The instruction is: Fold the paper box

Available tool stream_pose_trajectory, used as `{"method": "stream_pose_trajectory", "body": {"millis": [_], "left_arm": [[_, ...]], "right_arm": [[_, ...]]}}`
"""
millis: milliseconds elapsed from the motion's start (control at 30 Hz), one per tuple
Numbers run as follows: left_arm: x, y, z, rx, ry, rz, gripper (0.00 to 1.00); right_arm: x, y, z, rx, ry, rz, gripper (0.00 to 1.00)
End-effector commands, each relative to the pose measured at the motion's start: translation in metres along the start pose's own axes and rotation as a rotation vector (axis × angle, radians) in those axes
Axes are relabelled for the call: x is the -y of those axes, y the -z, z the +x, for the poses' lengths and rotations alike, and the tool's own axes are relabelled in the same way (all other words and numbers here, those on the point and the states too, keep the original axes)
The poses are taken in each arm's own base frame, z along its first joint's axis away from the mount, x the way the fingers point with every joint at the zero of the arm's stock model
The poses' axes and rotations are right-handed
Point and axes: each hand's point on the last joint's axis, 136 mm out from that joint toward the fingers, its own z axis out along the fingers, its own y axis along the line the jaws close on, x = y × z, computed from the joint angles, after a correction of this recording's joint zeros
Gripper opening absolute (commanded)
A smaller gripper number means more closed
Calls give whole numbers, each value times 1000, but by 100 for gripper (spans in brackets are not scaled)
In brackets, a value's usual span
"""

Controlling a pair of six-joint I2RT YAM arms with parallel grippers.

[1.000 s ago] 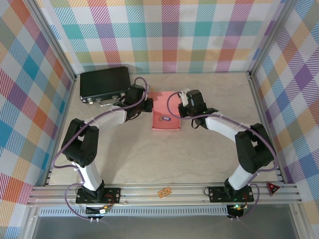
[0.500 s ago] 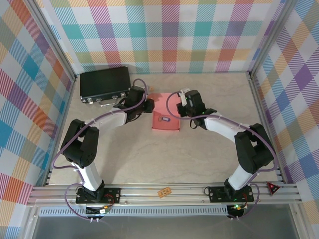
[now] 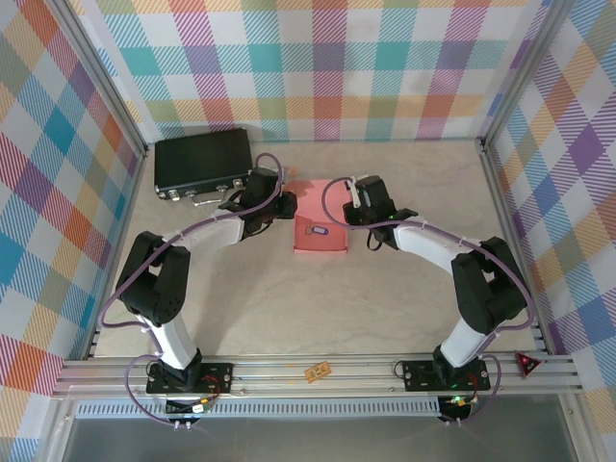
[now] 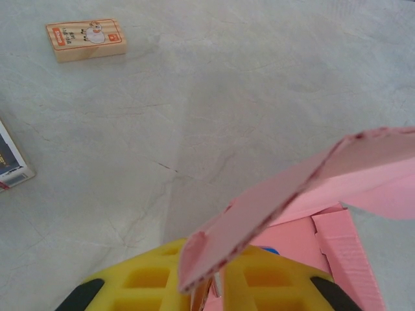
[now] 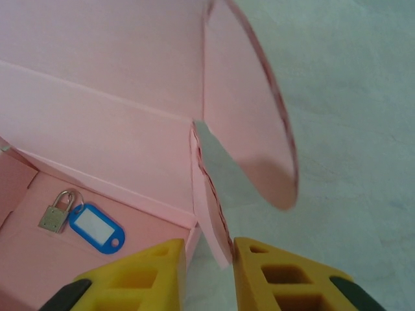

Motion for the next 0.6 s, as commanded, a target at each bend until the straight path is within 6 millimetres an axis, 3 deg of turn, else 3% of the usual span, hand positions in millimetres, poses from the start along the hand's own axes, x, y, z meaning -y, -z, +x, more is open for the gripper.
{"method": "stream_pose_trajectory", "body": {"millis": [0,567], "left_arm": [[10,13,-11,46,18,19,17],[12,6,-3,25,35,28,14]], "right_arm": [[-2,0,-6,-1,-68,15,25],[-30,-2,-8,8,-58,-108,18]]}}
